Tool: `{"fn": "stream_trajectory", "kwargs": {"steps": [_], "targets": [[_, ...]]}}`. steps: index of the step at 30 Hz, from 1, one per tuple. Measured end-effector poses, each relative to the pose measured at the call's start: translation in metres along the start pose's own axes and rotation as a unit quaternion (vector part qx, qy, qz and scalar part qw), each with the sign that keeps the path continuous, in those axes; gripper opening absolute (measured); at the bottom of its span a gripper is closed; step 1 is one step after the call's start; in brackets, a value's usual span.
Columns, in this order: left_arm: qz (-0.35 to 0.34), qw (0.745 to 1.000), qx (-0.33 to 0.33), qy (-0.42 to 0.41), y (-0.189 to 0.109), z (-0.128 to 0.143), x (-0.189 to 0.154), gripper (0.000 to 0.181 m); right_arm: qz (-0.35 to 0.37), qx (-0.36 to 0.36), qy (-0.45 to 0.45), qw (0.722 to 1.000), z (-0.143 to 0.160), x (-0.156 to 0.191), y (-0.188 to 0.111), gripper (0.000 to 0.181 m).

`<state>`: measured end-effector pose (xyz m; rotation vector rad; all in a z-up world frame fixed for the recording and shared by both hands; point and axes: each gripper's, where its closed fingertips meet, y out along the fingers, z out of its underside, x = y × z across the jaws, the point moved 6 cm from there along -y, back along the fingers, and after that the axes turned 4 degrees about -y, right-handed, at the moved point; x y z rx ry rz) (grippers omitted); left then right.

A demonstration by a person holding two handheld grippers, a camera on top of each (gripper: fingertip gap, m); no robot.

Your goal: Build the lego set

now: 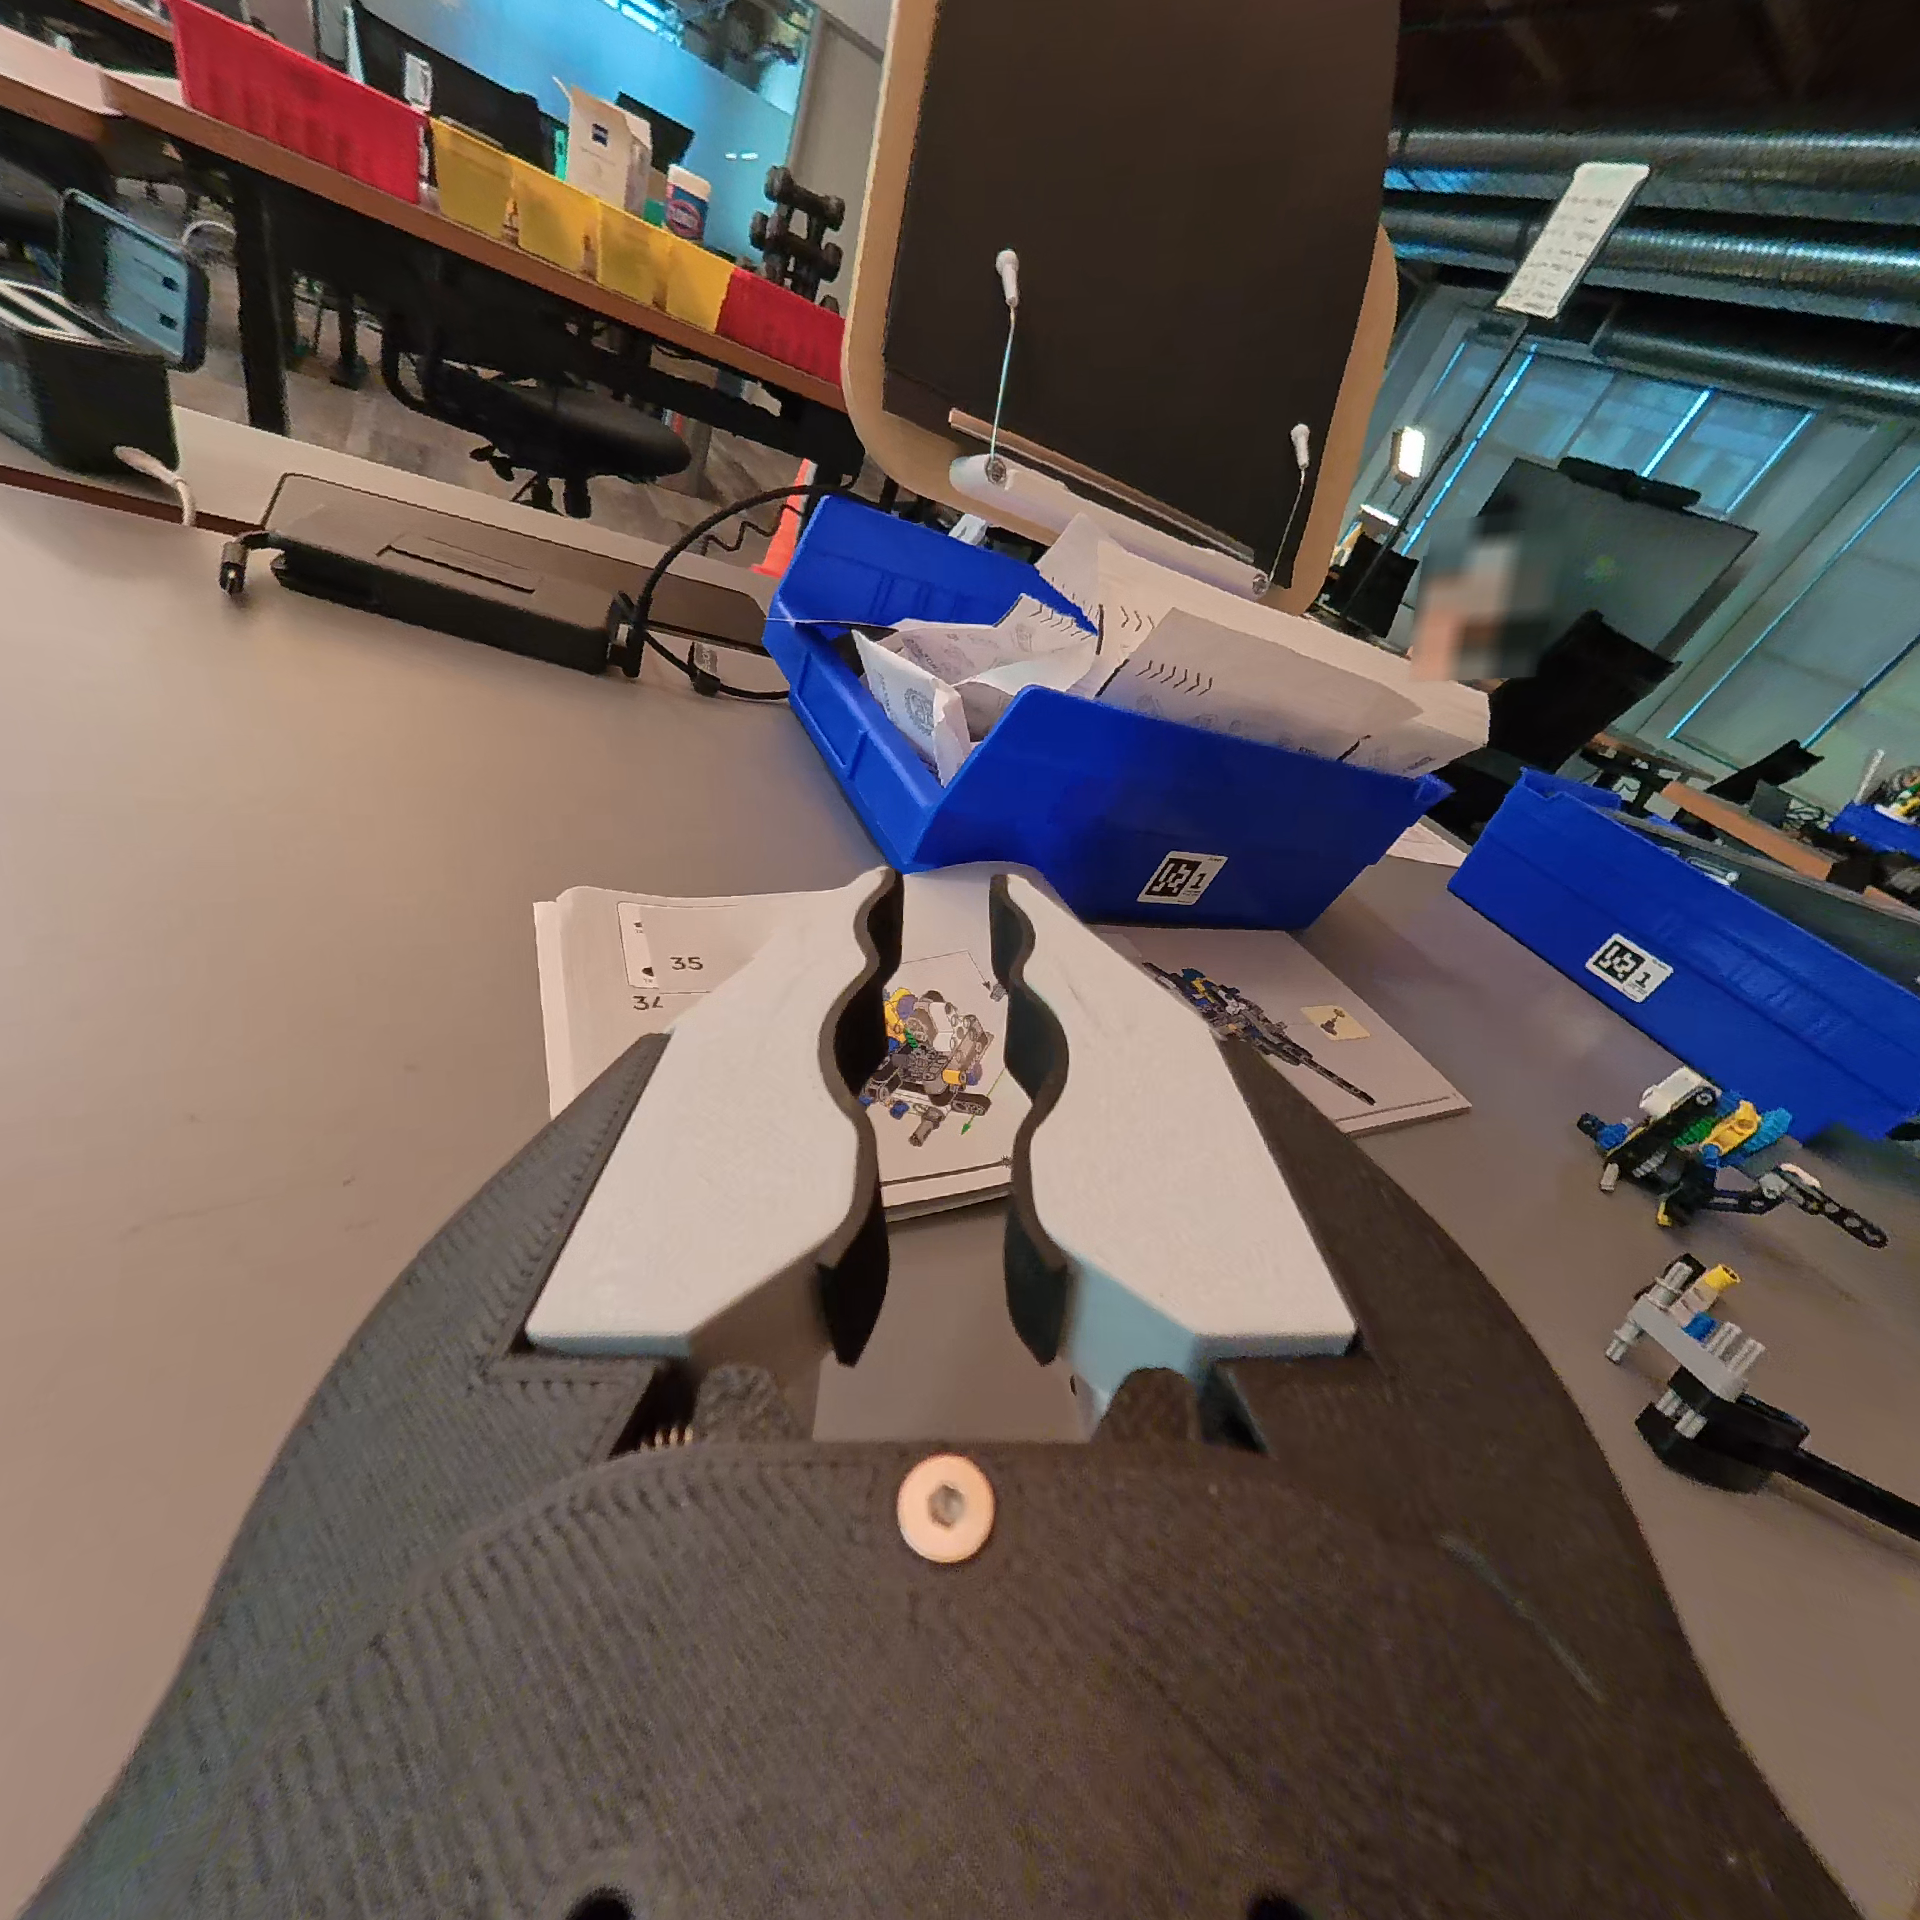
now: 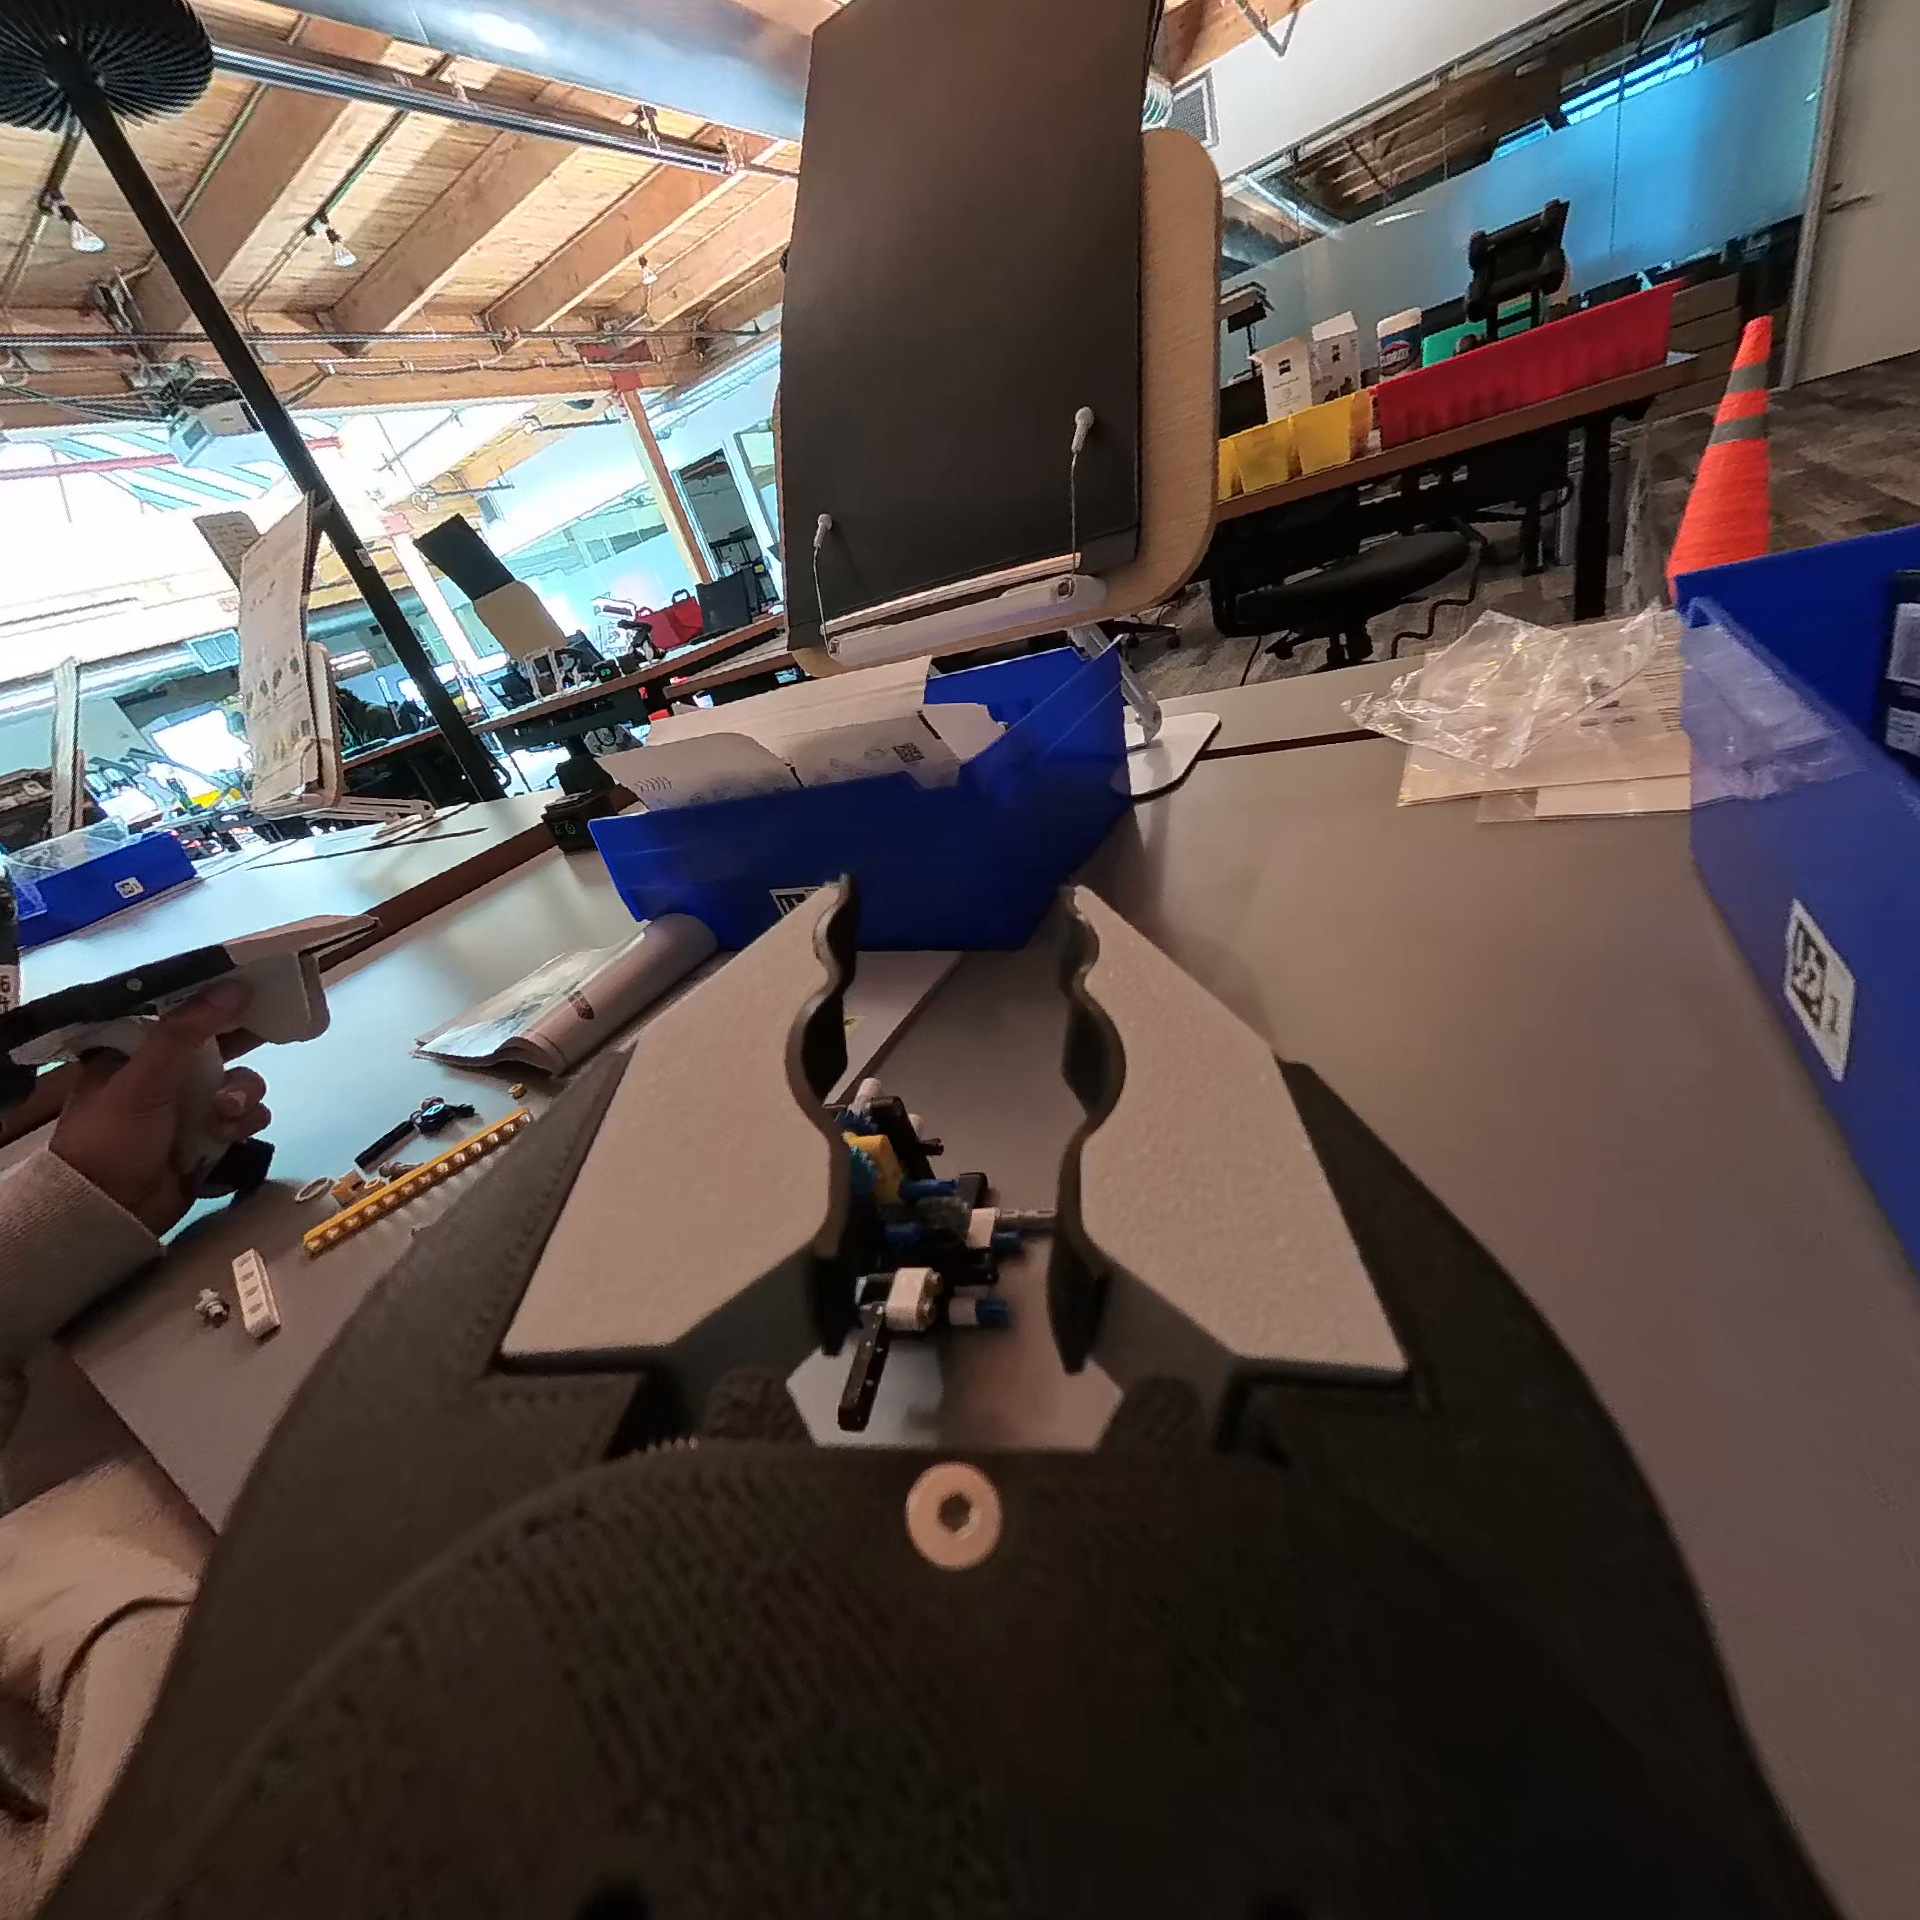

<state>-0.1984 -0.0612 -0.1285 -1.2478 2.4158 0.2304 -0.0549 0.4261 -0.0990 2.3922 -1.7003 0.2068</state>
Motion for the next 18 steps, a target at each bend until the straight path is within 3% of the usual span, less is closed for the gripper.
{"fn": "stream_trajectory", "kwargs": {"steps": [18], "targets": [[0.015,1.0,0.006,-0.013,0.009,0.0008,0.0,0.014,-0.019,0.02,0.011,1.0,0.0082,0.0032,0.0104,0.039]]}}
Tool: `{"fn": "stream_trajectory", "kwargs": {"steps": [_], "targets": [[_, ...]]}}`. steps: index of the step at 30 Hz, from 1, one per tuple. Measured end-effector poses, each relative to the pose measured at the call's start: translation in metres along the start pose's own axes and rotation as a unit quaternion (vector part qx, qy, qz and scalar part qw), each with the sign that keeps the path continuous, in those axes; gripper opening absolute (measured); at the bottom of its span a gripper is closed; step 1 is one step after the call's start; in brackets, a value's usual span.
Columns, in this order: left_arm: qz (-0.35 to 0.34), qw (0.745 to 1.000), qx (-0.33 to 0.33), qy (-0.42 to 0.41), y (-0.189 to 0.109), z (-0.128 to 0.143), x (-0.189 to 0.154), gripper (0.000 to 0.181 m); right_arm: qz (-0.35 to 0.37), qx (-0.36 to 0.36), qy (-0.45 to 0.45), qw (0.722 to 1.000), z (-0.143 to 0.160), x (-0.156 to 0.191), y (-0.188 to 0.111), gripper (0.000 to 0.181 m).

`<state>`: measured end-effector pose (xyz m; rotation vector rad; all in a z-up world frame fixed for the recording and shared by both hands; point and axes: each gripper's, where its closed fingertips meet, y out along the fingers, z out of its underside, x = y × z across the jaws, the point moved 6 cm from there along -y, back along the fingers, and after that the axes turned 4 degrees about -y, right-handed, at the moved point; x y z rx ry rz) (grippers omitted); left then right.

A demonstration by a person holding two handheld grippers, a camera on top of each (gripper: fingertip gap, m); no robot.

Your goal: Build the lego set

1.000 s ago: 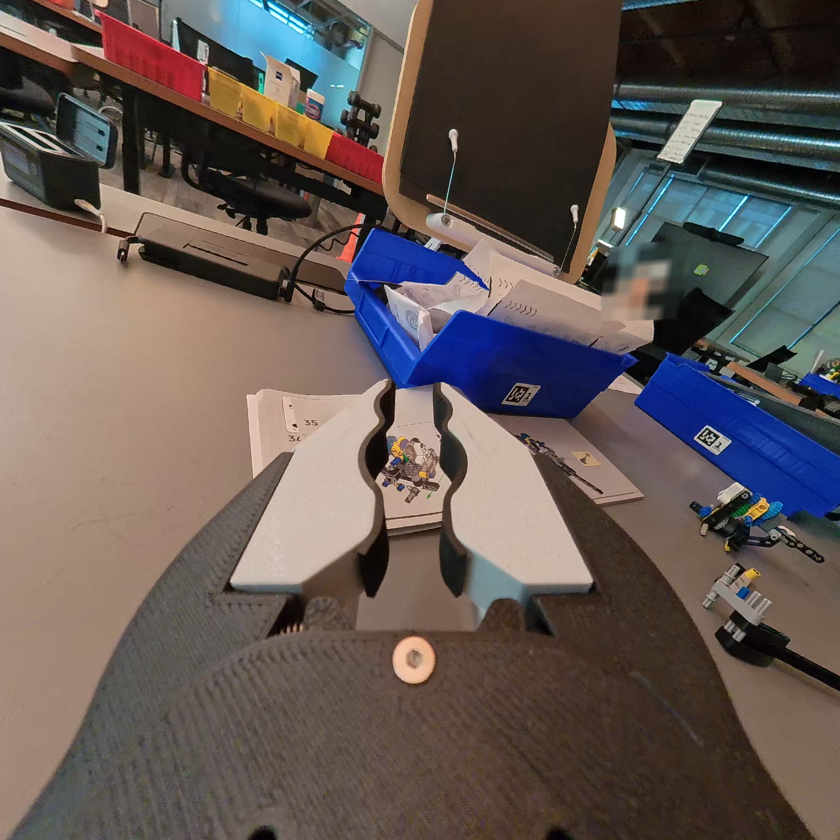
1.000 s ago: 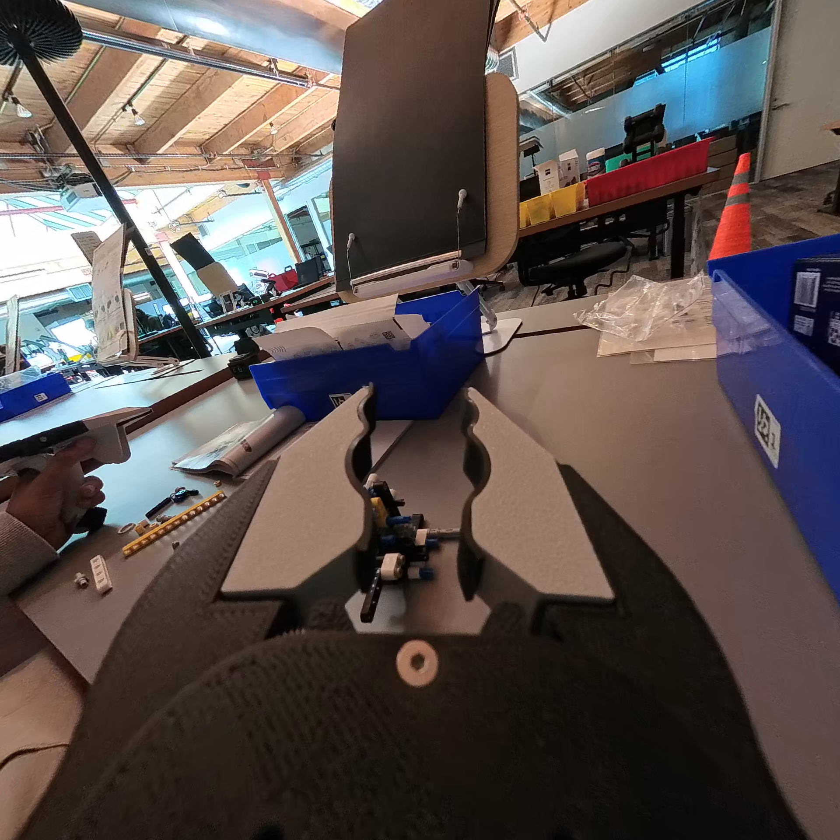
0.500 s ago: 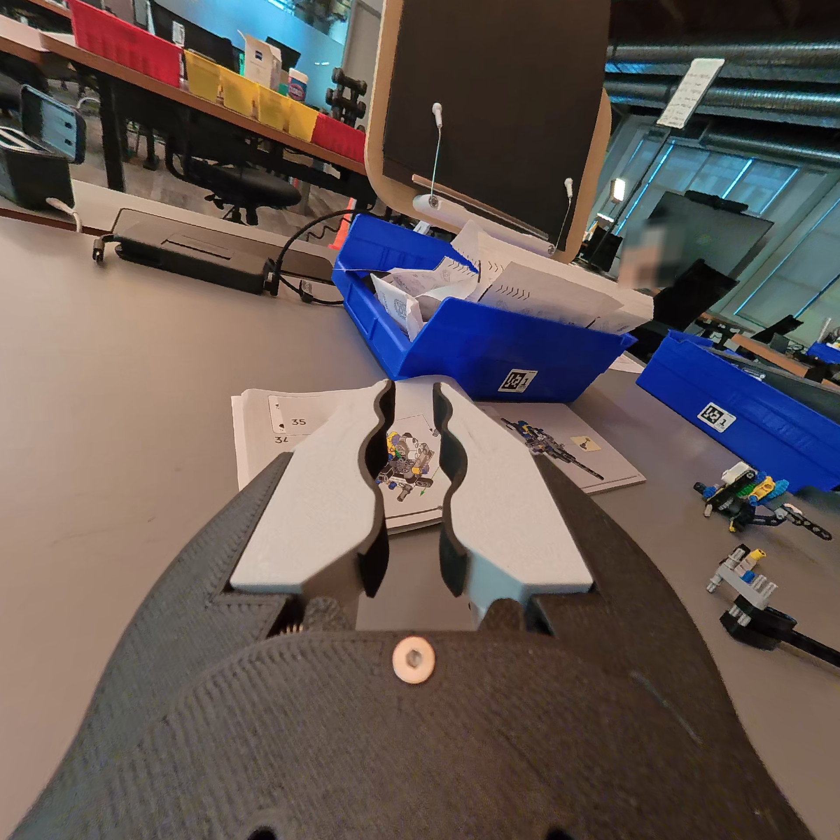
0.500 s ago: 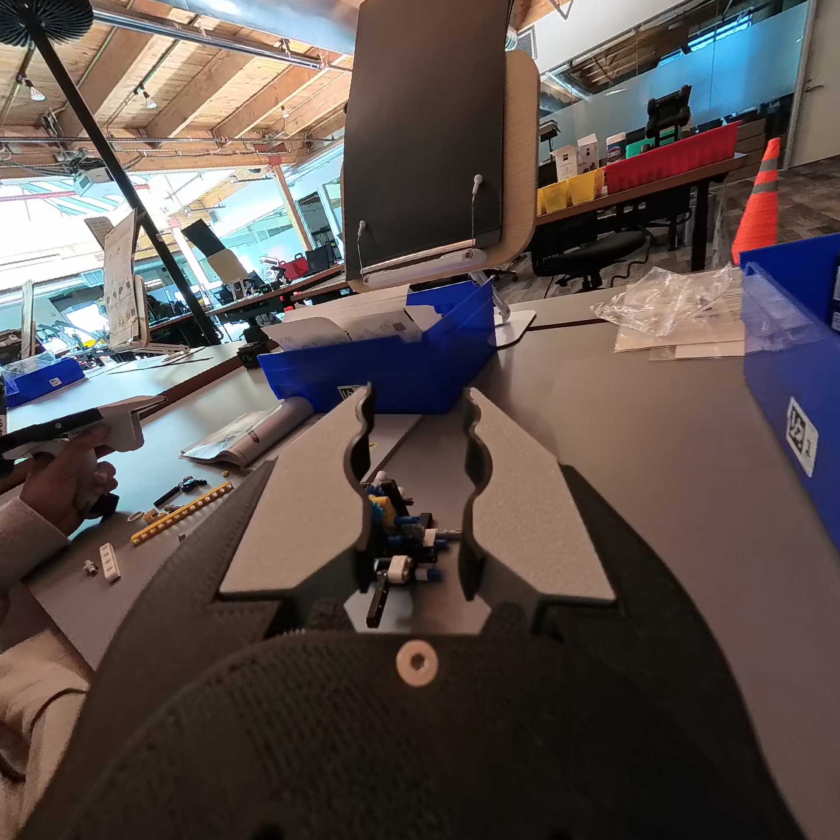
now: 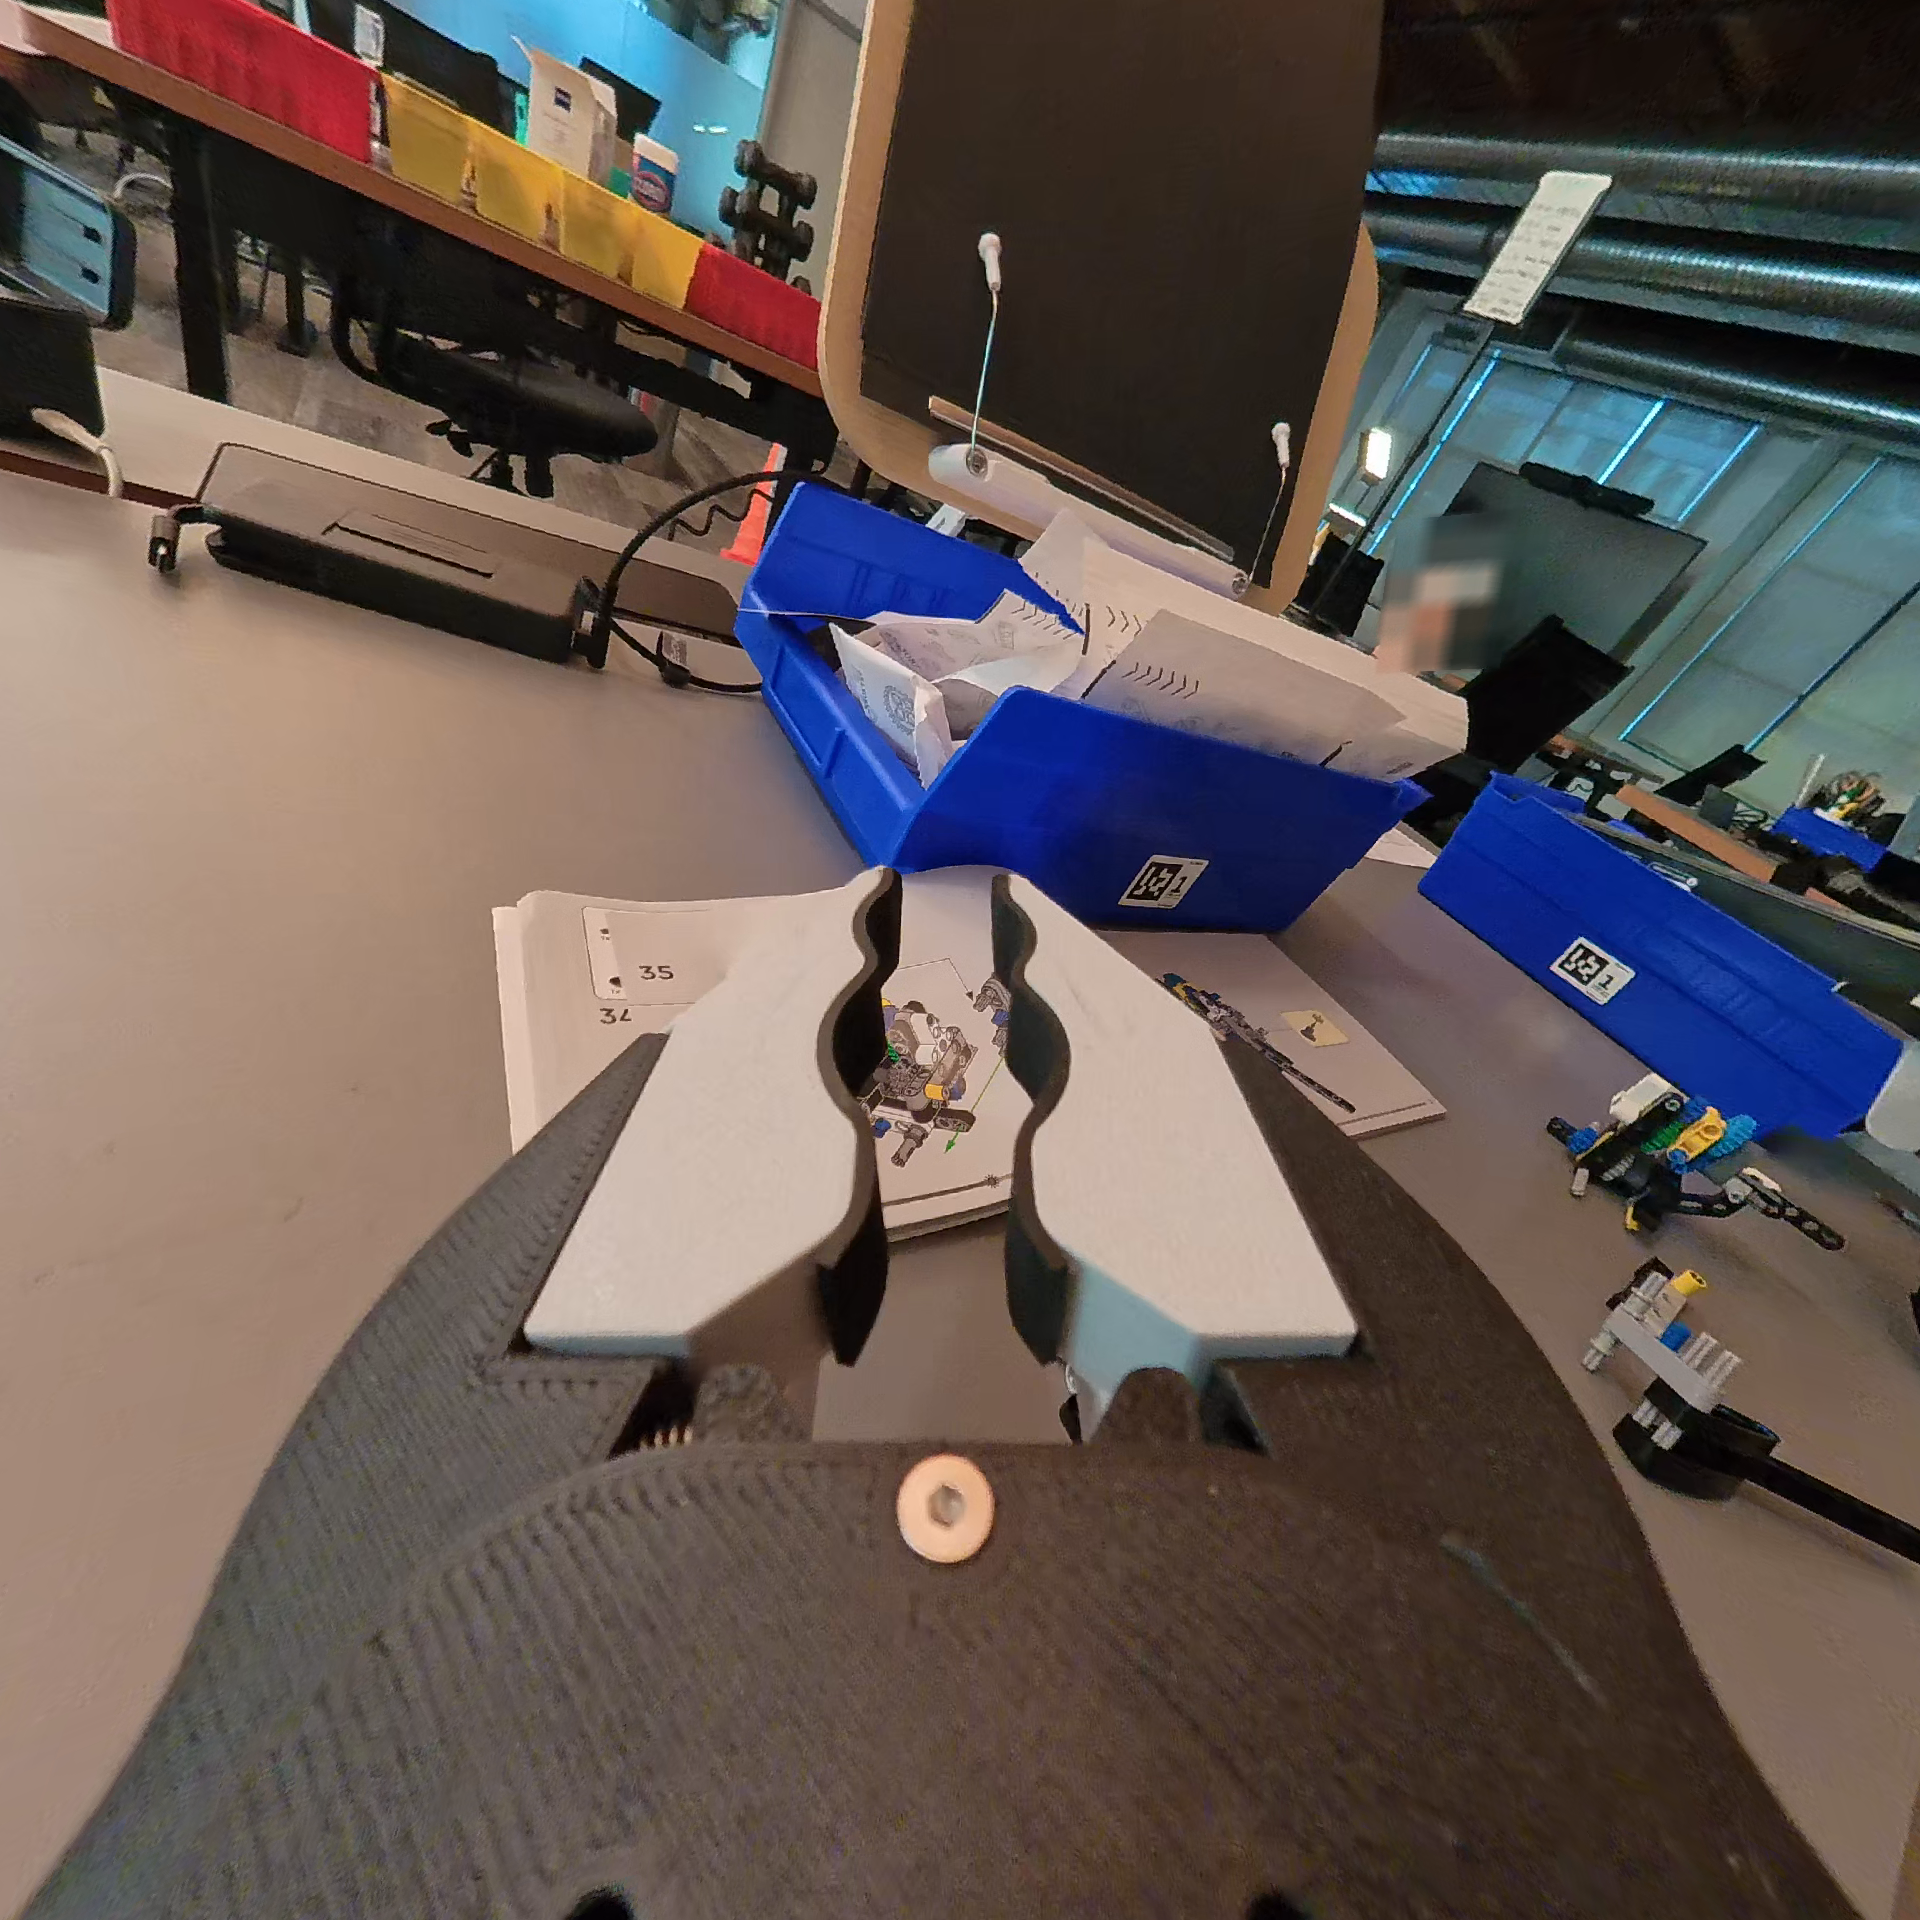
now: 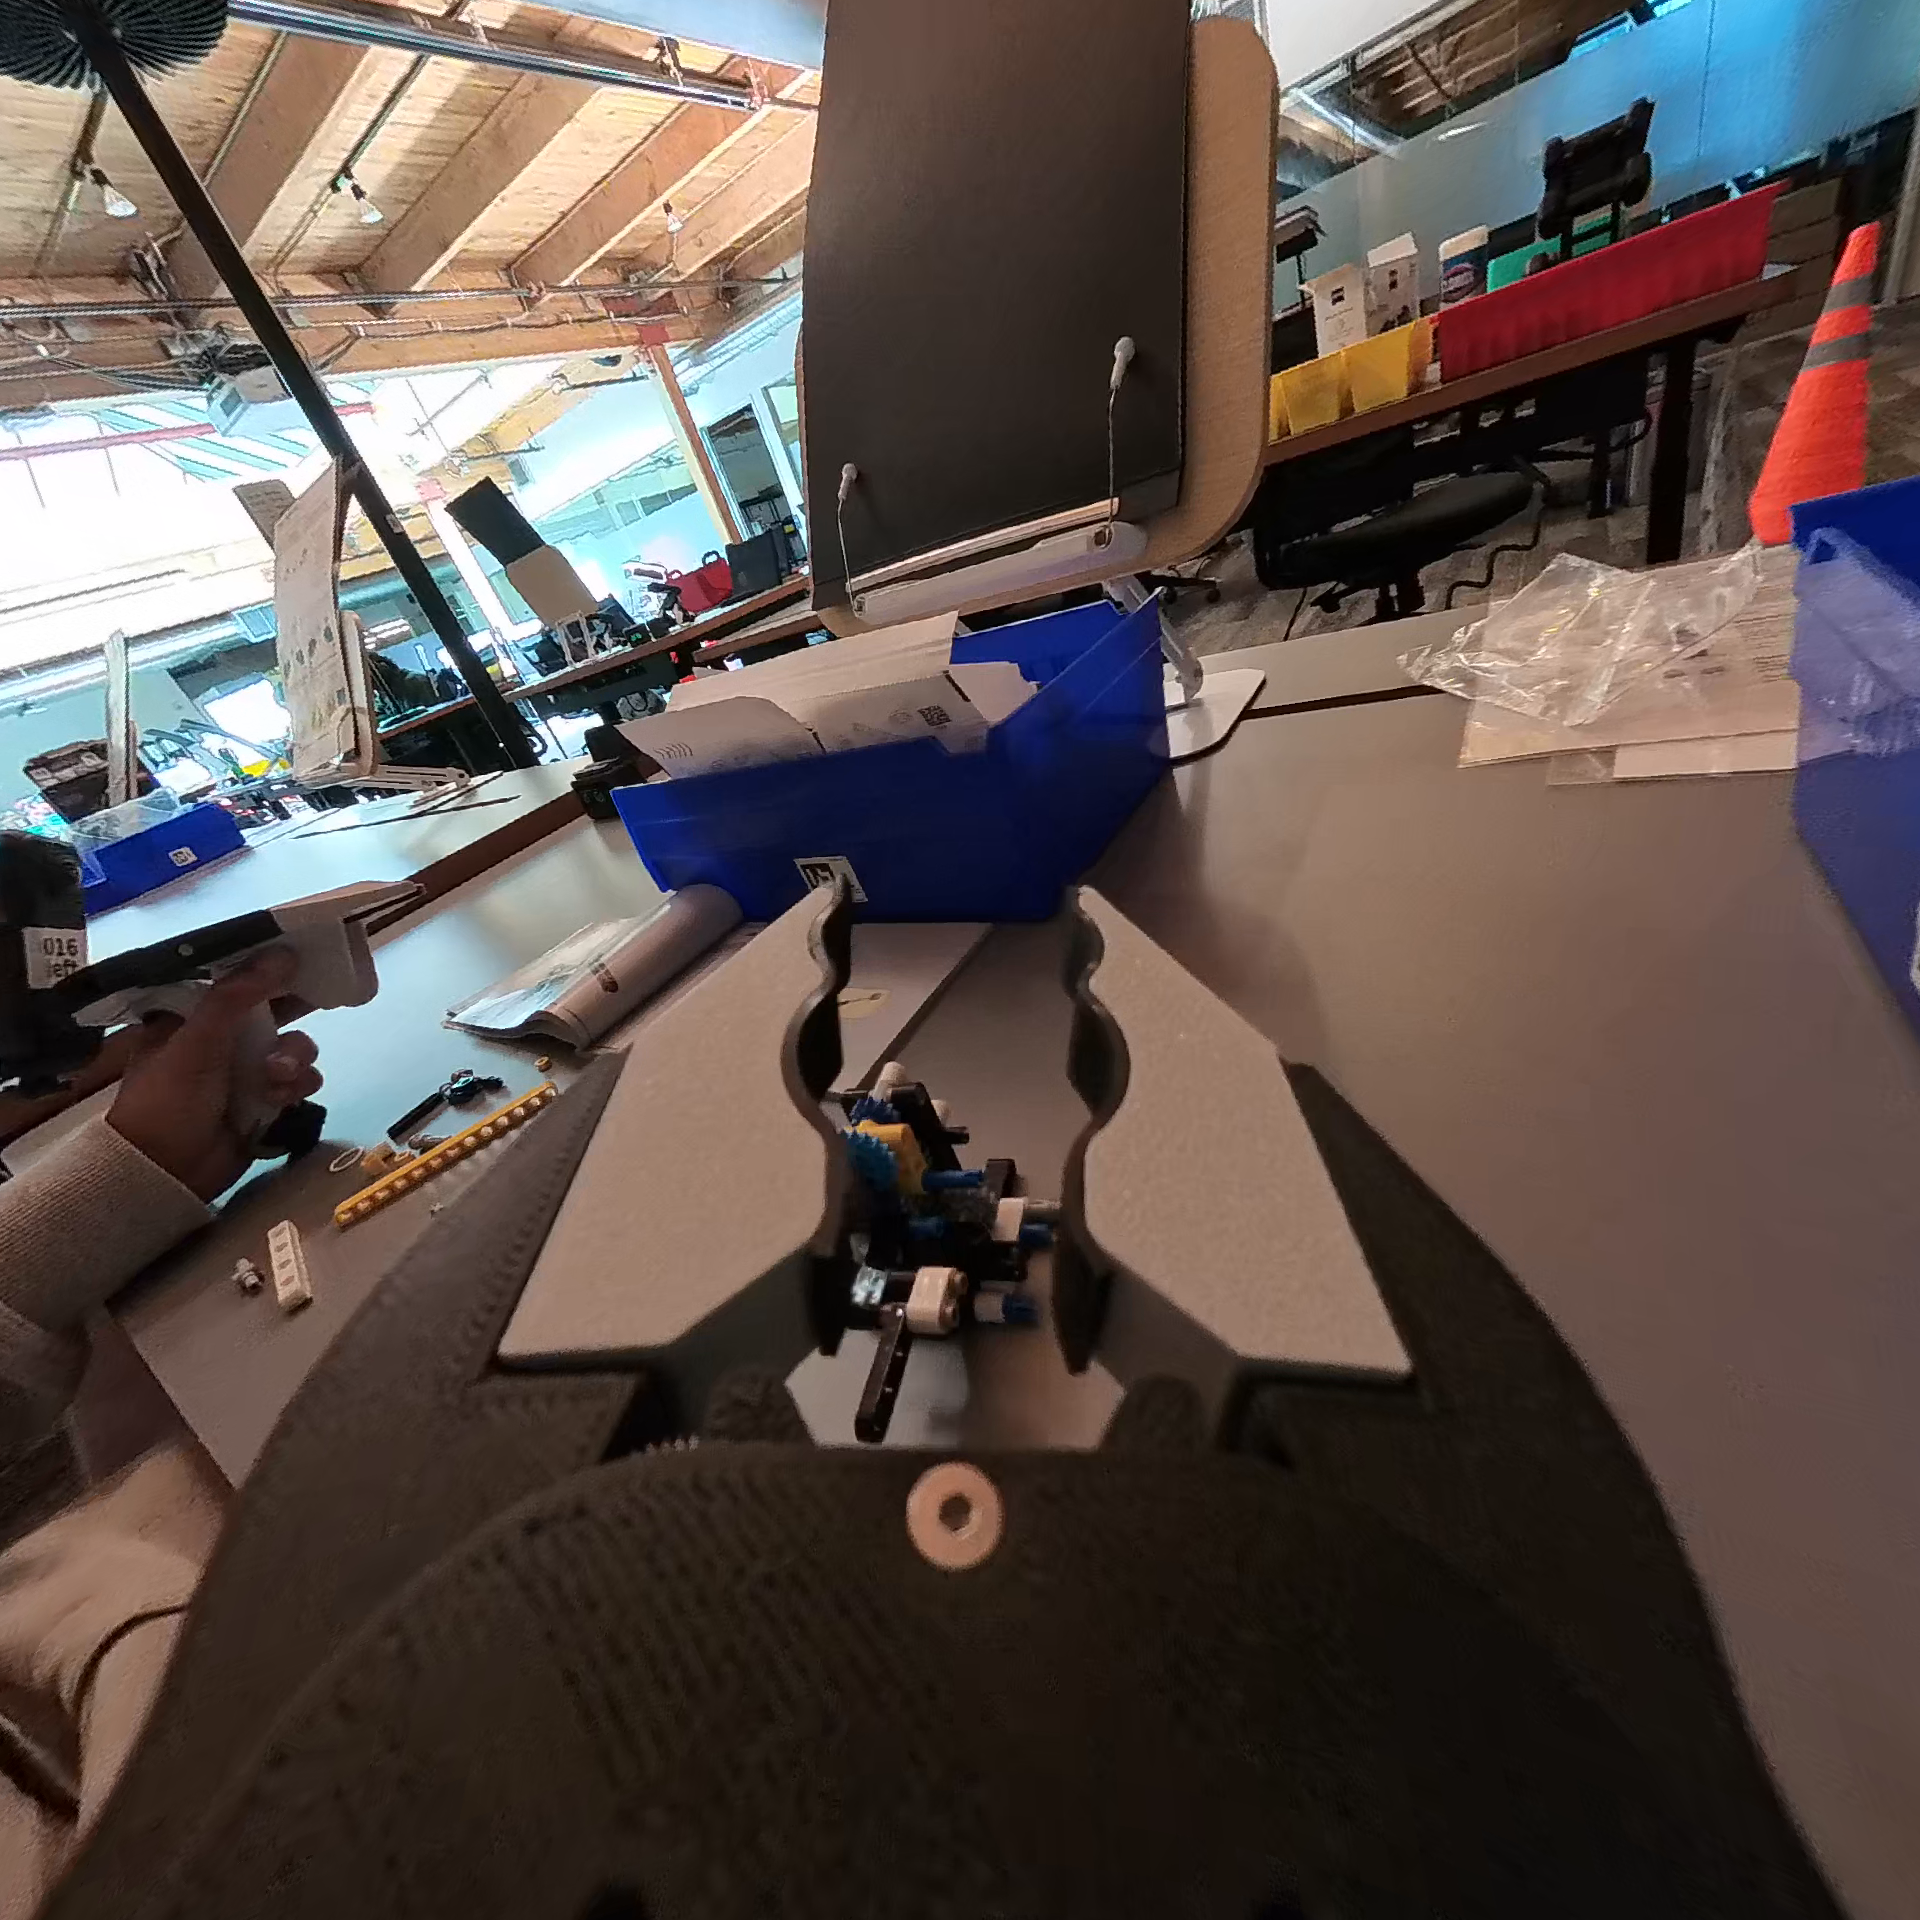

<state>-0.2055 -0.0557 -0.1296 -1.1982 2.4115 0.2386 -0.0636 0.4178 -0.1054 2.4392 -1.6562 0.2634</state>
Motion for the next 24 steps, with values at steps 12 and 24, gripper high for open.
{"fn": "stream_trajectory", "kwargs": {"steps": [12,24], "targets": [[0.003,1.0,-0.004,0.001,-0.005,0.0,-0.002,0.015,-0.021,0.019,-0.018,0.999,0.006,0.012,0.016,0.039],[0.007,1.0,0.003,-0.002,-0.002,0.002,-0.003,0.016,-0.023,0.014,-0.008,1.0,0.005,0.011,0.014,0.039]]}}
